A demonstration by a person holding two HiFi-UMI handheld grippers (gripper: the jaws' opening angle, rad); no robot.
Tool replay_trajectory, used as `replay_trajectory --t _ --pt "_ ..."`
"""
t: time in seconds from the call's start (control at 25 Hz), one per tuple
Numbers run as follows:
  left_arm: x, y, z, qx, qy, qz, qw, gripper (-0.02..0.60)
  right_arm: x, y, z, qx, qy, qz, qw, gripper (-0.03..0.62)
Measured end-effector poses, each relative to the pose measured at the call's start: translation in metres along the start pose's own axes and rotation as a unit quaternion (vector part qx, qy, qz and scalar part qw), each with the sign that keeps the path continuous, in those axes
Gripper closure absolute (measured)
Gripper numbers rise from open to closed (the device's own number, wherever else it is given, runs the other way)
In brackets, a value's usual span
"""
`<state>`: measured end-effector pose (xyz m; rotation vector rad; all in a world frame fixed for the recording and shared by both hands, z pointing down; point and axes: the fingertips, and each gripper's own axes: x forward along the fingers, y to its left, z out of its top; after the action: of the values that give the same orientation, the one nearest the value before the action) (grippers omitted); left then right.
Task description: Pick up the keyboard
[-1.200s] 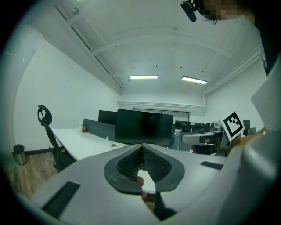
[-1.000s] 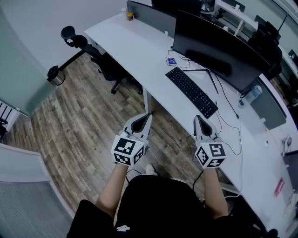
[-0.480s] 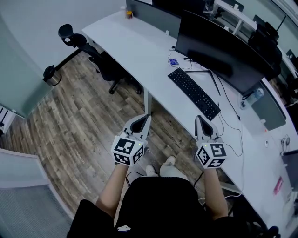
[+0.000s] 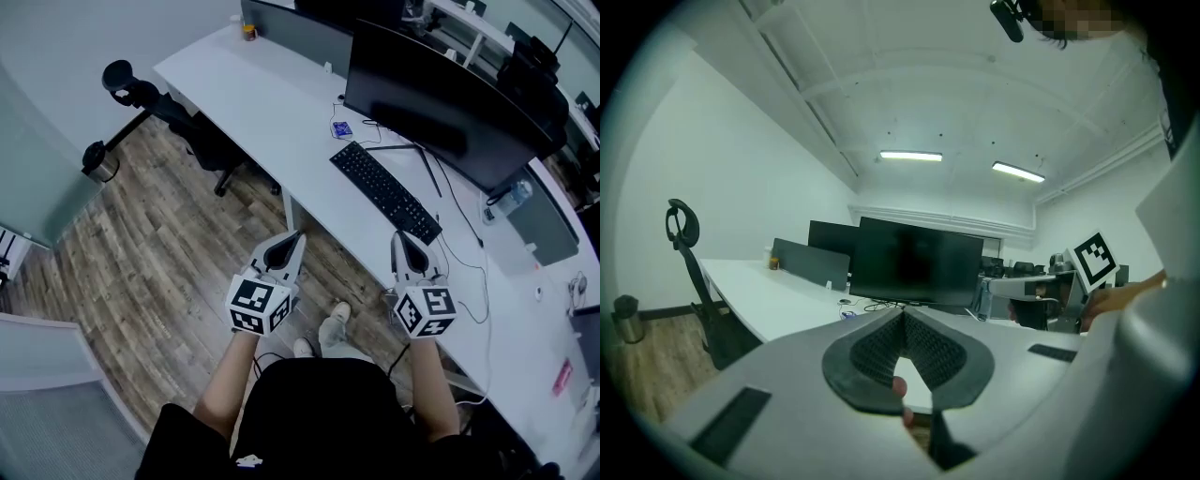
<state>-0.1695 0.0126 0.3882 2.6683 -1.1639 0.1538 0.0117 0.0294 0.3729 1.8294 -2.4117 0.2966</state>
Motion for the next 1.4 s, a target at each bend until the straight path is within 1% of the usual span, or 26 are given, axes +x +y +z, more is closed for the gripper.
replay_trajectory --t 0.24,0.8,1.4 --pt "0.030 0.006 0.004 0.004 0.005 0.011 0.9999 0.581 0.027 -0.020 0.002 0.011 -0.005 0.014 1.000 0.589" --pt "0.098 0.018 0.019 0.013 0.010 0.024 0.9996 0.581 0.079 -0.075 0.015 0.014 -0.008 0.026 1.000 0.589" --pt "0.143 0.023 0.026 0.016 0.018 0.035 0.9991 0.581 0.114 -0.107 0.021 0.013 -0.003 0.045 0.999 0.589"
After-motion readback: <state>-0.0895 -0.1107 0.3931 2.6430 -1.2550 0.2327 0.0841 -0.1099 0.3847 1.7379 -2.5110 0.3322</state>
